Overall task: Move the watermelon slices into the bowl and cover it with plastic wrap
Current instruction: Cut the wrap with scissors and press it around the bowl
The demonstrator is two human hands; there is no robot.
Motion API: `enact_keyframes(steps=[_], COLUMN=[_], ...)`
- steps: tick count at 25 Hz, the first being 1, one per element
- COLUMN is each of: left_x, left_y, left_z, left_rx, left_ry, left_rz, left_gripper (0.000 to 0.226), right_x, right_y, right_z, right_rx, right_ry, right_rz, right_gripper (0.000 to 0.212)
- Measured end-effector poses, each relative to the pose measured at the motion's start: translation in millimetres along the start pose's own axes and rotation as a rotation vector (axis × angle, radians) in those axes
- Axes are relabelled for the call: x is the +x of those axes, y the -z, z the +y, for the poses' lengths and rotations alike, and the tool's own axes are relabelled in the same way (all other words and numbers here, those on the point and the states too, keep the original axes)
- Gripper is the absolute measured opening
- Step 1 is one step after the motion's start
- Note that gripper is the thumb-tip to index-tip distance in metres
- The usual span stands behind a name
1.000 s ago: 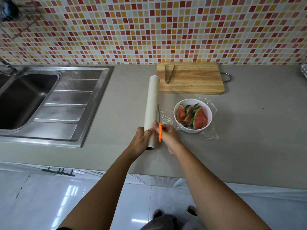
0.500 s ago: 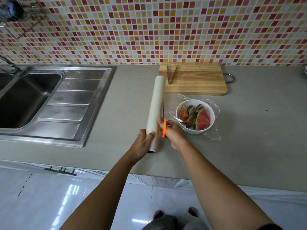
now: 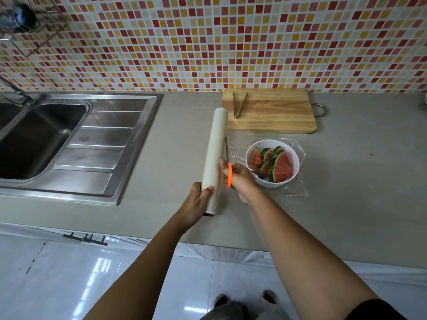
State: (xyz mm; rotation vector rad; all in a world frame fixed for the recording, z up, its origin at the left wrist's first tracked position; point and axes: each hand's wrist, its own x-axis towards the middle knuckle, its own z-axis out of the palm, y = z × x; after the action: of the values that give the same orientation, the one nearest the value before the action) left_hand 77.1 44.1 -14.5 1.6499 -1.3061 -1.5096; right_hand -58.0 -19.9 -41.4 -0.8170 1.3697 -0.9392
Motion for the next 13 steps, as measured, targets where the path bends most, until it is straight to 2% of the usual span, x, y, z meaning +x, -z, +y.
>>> enact_keyframes(steps=[3,9,13], left_x=[-4,-15,-16], left_y=[0,5,8], left_z=[3,3,2], left_rx=[0.013,0.045,0.054], left_ry=[0.003,-0.021,-0.017], left_rz=[-0.009,-0.009,-0.020], left_gripper=[0.031,0.023,0.022], right_x=[2,10,16], right_y=[-3,-1,-7], right_z=[-5,-10,-13], right_rx=[0.026,0.057,0.072], right_ry=[-0.006,-0.036,-0.027], right_rz=[-0.011,-0.043,-0.041], right_gripper=[0.046,0.040,0.044])
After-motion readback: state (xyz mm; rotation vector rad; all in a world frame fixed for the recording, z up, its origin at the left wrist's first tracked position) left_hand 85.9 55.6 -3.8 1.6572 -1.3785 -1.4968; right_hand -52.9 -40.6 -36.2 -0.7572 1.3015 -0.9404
